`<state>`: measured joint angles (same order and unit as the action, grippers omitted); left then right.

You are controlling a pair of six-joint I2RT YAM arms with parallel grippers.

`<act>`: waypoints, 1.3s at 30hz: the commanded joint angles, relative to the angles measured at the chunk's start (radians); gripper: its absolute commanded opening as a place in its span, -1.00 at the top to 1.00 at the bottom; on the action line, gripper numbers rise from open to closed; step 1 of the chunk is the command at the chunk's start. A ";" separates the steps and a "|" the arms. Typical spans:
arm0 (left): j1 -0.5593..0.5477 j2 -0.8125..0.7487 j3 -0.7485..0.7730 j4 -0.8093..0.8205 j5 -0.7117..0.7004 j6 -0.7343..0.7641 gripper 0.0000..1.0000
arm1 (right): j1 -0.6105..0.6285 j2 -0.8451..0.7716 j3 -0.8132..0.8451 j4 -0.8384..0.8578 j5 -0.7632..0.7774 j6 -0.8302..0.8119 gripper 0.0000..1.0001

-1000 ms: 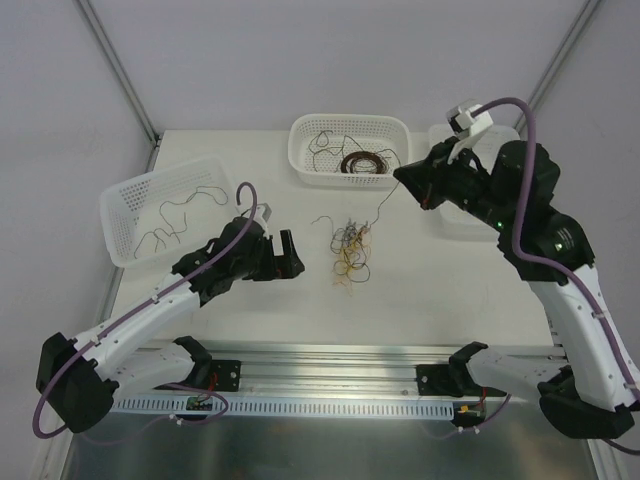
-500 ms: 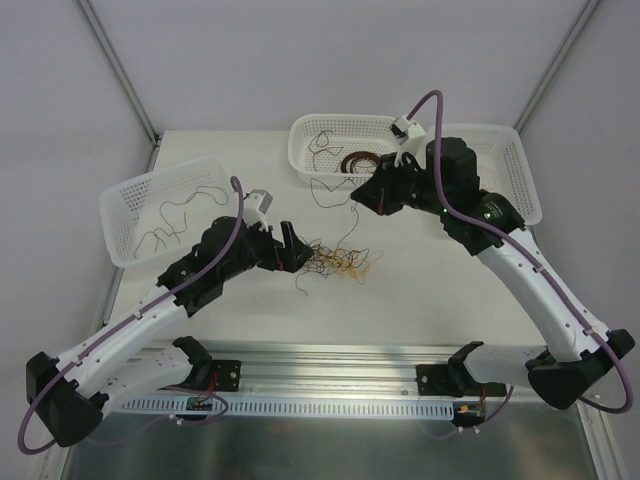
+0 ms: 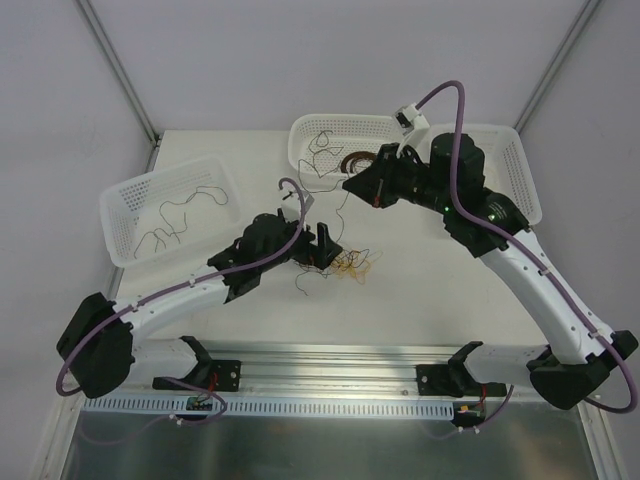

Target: Untangle the cables

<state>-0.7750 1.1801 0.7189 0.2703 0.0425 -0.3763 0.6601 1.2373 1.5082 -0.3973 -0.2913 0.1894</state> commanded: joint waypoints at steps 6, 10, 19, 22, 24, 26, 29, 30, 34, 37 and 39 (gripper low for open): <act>-0.036 0.173 0.051 0.214 0.026 0.053 -0.50 | 0.004 -0.044 0.063 0.046 0.018 0.045 0.99; -0.044 0.223 0.076 0.224 0.045 0.045 -0.09 | 0.004 -0.047 0.067 0.038 0.020 0.042 0.99; -0.044 0.095 0.149 -0.024 -0.032 -0.010 1.00 | -0.112 -0.035 -0.051 -0.060 0.038 0.030 0.70; -0.043 0.041 0.195 -0.112 -0.073 -0.026 1.00 | -0.152 -0.024 -0.144 -0.074 0.014 0.030 0.13; -0.043 0.006 0.206 -0.160 -0.085 -0.052 1.00 | -0.157 -0.027 -0.230 -0.051 0.008 0.025 -0.03; -0.043 -0.019 0.209 -0.193 -0.099 -0.082 1.00 | -0.159 -0.030 -0.288 -0.006 -0.008 0.012 -0.08; -0.043 -0.030 0.220 -0.232 -0.101 -0.121 1.00 | -0.159 -0.022 -0.385 0.076 -0.063 -0.005 -0.10; -0.043 -0.030 0.223 -0.238 -0.102 -0.128 1.00 | -0.155 -0.016 -0.428 0.103 -0.106 -0.014 -0.11; -0.043 -0.037 0.231 -0.260 -0.110 -0.162 1.00 | -0.129 0.016 -0.500 0.195 -0.172 -0.050 -0.15; -0.043 -0.036 0.246 -0.264 -0.105 -0.174 1.00 | -0.100 0.050 -0.517 0.238 -0.265 -0.100 -0.18; -0.043 -0.033 0.249 -0.264 -0.102 -0.179 1.00 | -0.067 0.065 -0.520 0.255 -0.281 -0.126 -0.19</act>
<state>-0.8120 1.1595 0.9134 -0.0017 -0.0399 -0.5205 0.5522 1.2892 0.9874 -0.2611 -0.4606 0.1345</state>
